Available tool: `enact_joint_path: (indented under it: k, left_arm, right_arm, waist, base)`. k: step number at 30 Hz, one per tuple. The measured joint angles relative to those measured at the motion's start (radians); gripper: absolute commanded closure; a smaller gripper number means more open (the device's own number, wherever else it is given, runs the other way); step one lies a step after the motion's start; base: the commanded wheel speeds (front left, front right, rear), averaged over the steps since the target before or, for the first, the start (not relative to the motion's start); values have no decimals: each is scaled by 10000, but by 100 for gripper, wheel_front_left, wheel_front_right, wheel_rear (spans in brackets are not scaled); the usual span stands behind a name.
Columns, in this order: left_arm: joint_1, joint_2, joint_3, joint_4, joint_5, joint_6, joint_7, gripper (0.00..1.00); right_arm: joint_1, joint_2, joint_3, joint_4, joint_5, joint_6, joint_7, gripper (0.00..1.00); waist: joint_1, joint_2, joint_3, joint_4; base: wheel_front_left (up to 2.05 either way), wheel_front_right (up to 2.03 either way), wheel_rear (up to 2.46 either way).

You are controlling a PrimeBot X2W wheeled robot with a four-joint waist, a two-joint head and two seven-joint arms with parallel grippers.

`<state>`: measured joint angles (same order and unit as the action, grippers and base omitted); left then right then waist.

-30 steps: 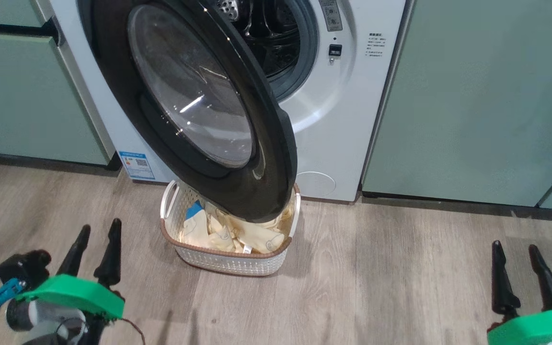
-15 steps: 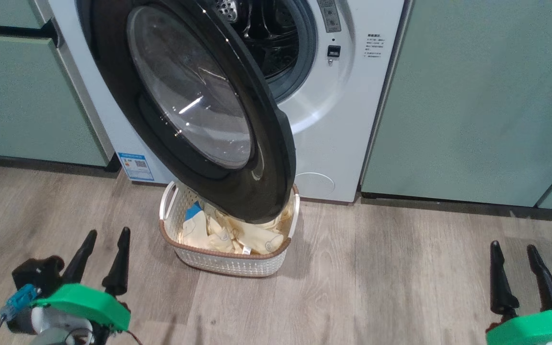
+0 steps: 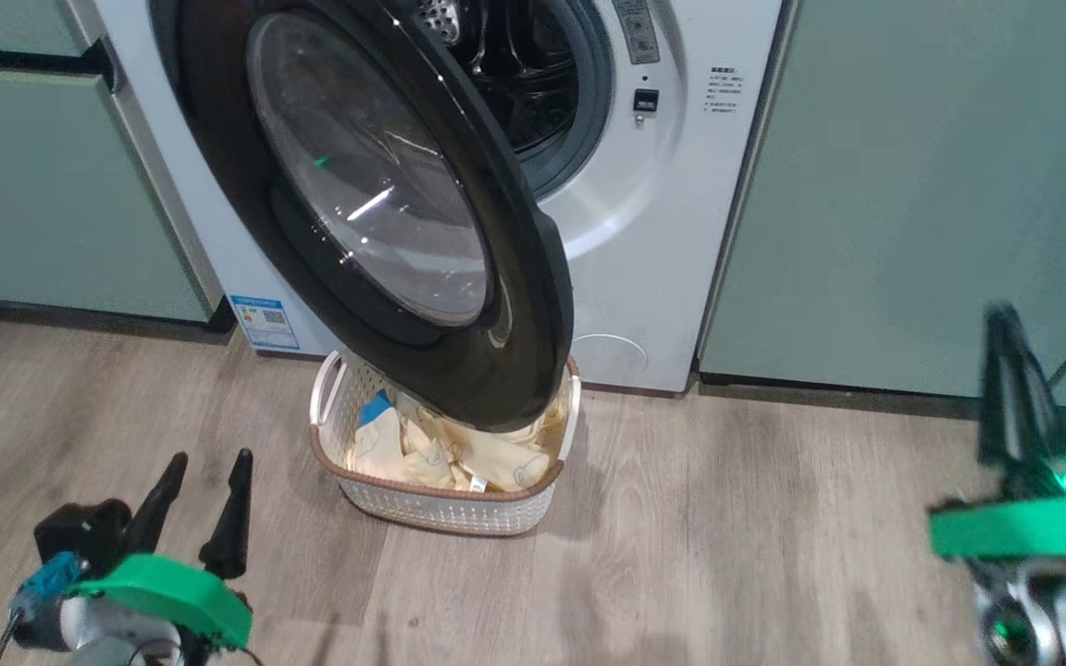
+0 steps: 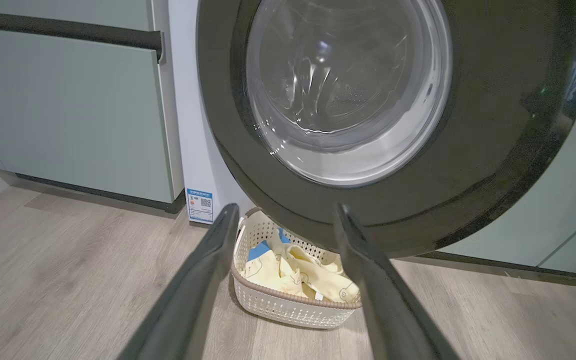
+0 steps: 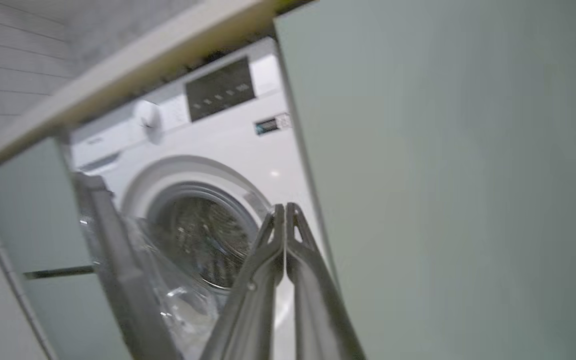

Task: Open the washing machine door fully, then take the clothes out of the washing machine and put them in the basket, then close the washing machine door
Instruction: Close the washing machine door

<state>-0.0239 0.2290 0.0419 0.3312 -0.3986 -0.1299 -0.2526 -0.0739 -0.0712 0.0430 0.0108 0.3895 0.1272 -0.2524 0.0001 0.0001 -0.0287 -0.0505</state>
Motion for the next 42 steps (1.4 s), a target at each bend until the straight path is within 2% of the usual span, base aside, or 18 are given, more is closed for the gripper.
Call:
enact_joint_path:
  k: [6, 12, 16, 21, 31, 42]
  left_arm:
    - [-3, -107, 4, 84, 201, 0, 0, 0]
    - [-7, -196, -42, 134, 384, 0, 0, 0]
    - [-11, -238, -92, 196, 487, 0, 0, 0]
    - [-56, -326, -157, 311, 612, 0, 0, 0]
    - [-534, -543, -483, 472, 811, 0, 0, 0]
    - [-929, -792, -732, 554, 911, 0, 0, 0]
  right_arm:
    - [-1122, -174, 1894, -1231, 374, 0, -31, 100]
    - [-2174, -426, 4358, -1383, 405, 0, -31, 100]
    - [-2754, -431, 5616, -688, 537, 0, -31, 100]
    - [-3074, -360, 6822, 832, 796, 0, -29, 100]
    - [-3084, -79, 7394, 2982, 918, 0, -27, 100]
    - [-4339, 52, 7568, 3983, 1037, 0, -27, 100]
  waist:
    - [0, 0, -24, 224]
    - [-1, 0, -51, 557]
    - [-1, 0, -32, 824]
    - [-1, 0, 25, 1204]
    - [-2, 0, 240, 1946]
    - [-2, 0, 741, 2250]
  base:
    - [0, 0, 0]
    - [0, 0, 0]
    - [0, 0, 0]
    - [0, 0, 0]
    - [0, 0, 0]
    - [0, 0, 0]
